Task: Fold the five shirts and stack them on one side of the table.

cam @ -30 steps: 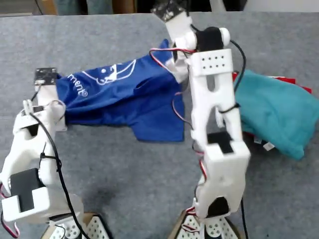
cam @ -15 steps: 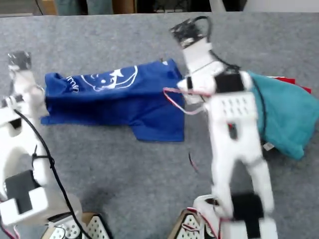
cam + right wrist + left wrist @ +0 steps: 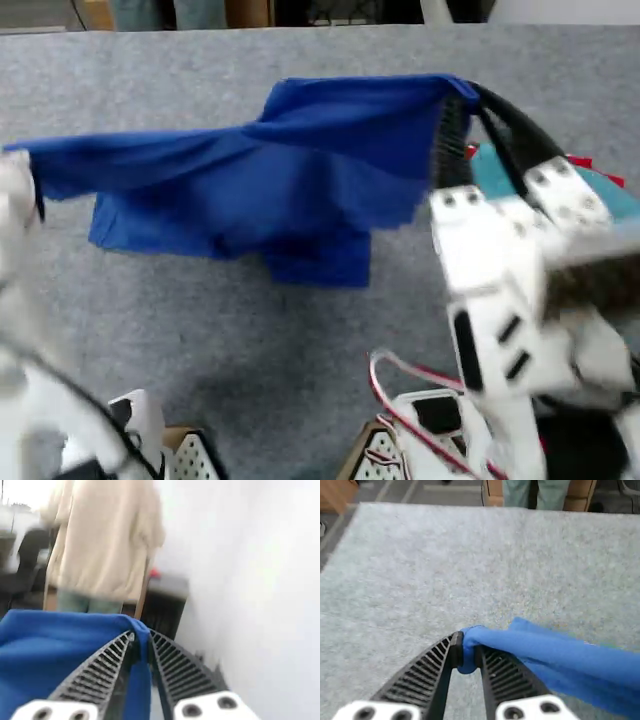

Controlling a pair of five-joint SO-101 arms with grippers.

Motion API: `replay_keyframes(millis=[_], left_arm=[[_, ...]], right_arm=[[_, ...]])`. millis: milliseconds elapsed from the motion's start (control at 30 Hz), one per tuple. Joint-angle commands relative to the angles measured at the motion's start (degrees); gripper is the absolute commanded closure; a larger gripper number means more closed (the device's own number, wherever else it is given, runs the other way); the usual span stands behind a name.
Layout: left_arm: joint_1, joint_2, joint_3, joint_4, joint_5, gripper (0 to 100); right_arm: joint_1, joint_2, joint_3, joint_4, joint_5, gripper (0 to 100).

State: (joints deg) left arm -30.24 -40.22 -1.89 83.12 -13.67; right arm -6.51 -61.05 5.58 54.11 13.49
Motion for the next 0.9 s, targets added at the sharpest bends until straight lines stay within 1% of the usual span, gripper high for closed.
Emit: replay_keyframes(millis=[0,133,300,367,433,533,600,700,733,800,867], left_arm=[[-1.19,-12.75,-2.95,4.92,-0.44,97],[-2.24,-25.85,-2.95,7.38,-0.44,97],[-12.35,-37.27,-2.51,7.47,-0.53,97],[-14.55,-40.00,-2.24,7.65,-0.53,97],[-14.46,-41.41,0.13,7.30,-0.18,97],[-14.46,-41.85,9.36,4.31,0.00,97],[-12.35,-41.85,19.03,-1.85,0.00,97],[-6.37,-41.93,36.00,-17.05,-0.26,97],[-4.70,-41.76,41.71,-23.21,-0.44,97],[-1.63,-40.35,53.05,-38.15,-0.44,97],[0.22,-36.04,60.97,-54.33,-0.44,97]], right_arm=[[2.99,-1.10,-9.10,-0.35,-0.35,98.5],[5.54,-1.10,-20.79,2.11,-0.35,98.5],[6.68,0.57,-31.08,4.57,-0.35,98.5],[6.68,2.68,-32.84,6.07,-0.35,98.5],[6.42,5.23,-33.01,7.38,-0.35,98.5],[6.42,9.19,-30.64,7.38,-0.35,98.5],[6.42,11.65,-27.38,7.30,-0.35,98.5],[5.71,16.31,-19.65,5.10,-0.35,98.5],[4.48,17.80,-16.40,2.64,-0.35,98.5],[2.99,20.97,-9.63,-3.96,-0.35,98.5],[2.55,24.84,-2.95,-13.54,-0.35,98.5]])
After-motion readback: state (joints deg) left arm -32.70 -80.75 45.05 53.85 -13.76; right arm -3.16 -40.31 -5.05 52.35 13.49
